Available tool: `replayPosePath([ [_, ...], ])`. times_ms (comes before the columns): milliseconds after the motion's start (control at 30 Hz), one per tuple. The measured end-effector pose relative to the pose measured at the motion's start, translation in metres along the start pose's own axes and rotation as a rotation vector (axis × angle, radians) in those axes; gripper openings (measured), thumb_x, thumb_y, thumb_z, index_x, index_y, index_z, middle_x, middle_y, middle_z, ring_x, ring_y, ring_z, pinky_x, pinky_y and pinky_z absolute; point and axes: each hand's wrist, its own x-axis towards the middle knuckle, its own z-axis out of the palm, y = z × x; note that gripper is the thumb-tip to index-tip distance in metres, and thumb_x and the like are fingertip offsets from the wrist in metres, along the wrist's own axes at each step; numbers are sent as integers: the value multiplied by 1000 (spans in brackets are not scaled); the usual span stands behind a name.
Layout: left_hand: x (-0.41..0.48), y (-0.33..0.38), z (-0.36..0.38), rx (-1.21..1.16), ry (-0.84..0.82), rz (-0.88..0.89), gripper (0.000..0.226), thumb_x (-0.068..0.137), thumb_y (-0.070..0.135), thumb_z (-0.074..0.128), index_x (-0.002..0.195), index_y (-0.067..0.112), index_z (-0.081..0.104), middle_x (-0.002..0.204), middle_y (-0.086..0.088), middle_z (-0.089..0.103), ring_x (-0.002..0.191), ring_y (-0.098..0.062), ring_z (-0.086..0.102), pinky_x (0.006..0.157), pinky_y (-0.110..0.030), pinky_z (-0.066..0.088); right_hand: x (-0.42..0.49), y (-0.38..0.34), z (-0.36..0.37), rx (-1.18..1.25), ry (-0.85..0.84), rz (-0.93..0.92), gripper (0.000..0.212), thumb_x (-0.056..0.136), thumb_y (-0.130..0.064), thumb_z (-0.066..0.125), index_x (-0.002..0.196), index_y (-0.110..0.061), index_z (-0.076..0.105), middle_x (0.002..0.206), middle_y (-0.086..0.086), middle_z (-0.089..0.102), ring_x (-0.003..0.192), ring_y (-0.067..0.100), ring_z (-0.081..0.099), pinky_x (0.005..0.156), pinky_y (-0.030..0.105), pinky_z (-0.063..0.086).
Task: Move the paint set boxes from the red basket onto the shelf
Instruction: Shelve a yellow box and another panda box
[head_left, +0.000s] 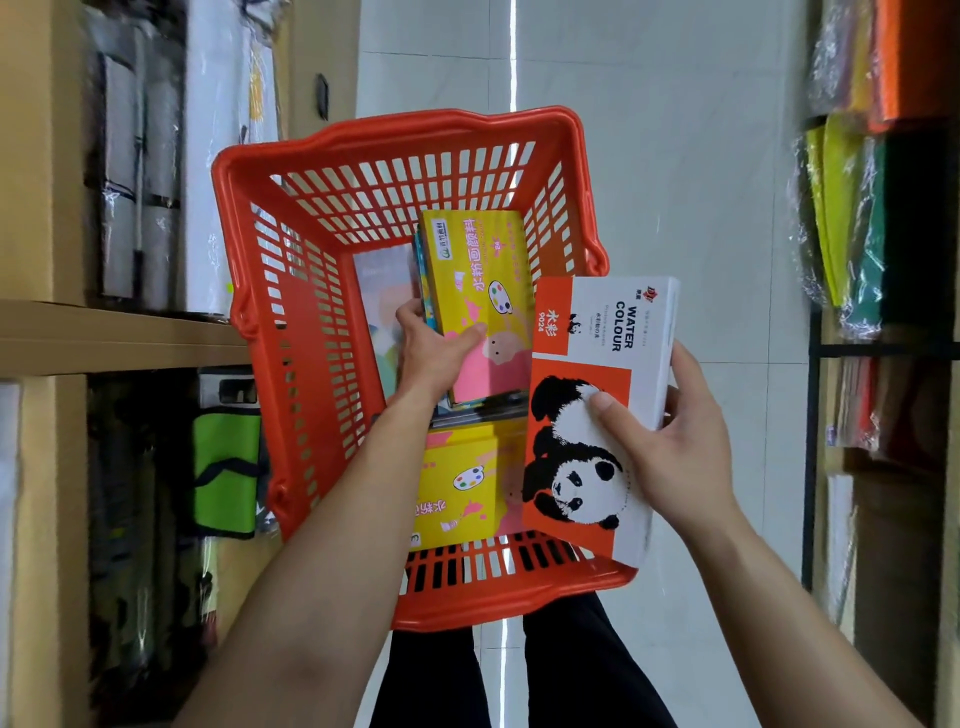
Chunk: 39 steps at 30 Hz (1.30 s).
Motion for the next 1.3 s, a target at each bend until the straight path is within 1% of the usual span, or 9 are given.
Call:
replayPosePath([
  [133,-23,18,-14,22,57,51,72,79,42,79,126,32,25,98,23,48,88,-3,58,76,-31,49,0,-1,2,-9,11,15,61,77,-56,80,131,-58,50,108,-31,74,93,-2,74,81,43,63],
  [333,-91,55,-69,17,124,128,83,78,37,83,137,32,25,131,8,47,103,-7,56,80,-18,44,-6,-16,2,-9,-9,26,55,80,-48,80,125,-60,51,105,-35,73,90,-5,73,81,43,63],
  [600,-251,98,-166,-18,301,139,80,66,49,84,121,51,25,122,16,54,105,-19,64,84,-46,56,-54,-80,-23,28,-190,-93,54,77,-49,82,123,-55,55,107,-33,72,90,-6,73,75,40,64],
  [667,-296,108,-187,-64,358,152,81,63,52,82,121,53,26,126,17,54,106,-11,64,83,-42,56,-66,-107,-27,52,-255,-156,52,77,-48,83,122,-54,57,109,-28,74,91,-2,74,77,42,65],
  [767,-362,123,-220,-95,475,219,78,63,51,81,118,57,25,116,36,47,93,27,53,68,-15,47,-82,-155,-22,109,-374,-263,55,77,-43,84,126,-46,60,113,-18,76,95,5,76,81,46,64],
  [833,-407,131,-237,-84,575,240,79,66,46,84,116,59,24,112,41,44,90,35,46,64,-10,41,-94,-189,-15,144,-458,-343,55,76,-40,83,127,-41,61,112,-18,76,95,5,76,83,46,63],
  [933,-473,135,-259,-124,726,267,77,64,49,86,113,62,27,116,37,49,96,23,55,66,-9,46,-121,-242,-1,177,-576,-465,51,75,-37,83,121,-44,62,110,-20,76,93,5,76,81,46,64],
  [1133,-578,119,-291,-367,870,377,78,54,59,87,112,68,35,118,33,62,105,-1,68,81,-34,57,-199,-319,13,270,-779,-670,49,75,-37,82,120,-48,64,108,-13,79,93,11,78,70,35,65],
  [1300,-636,79,-315,-533,991,444,75,51,51,92,104,69,42,115,26,67,99,-3,71,69,-24,58,-276,-353,23,286,-911,-845,46,88,-13,80,122,-42,67,111,-12,78,93,9,78,66,22,61],
])
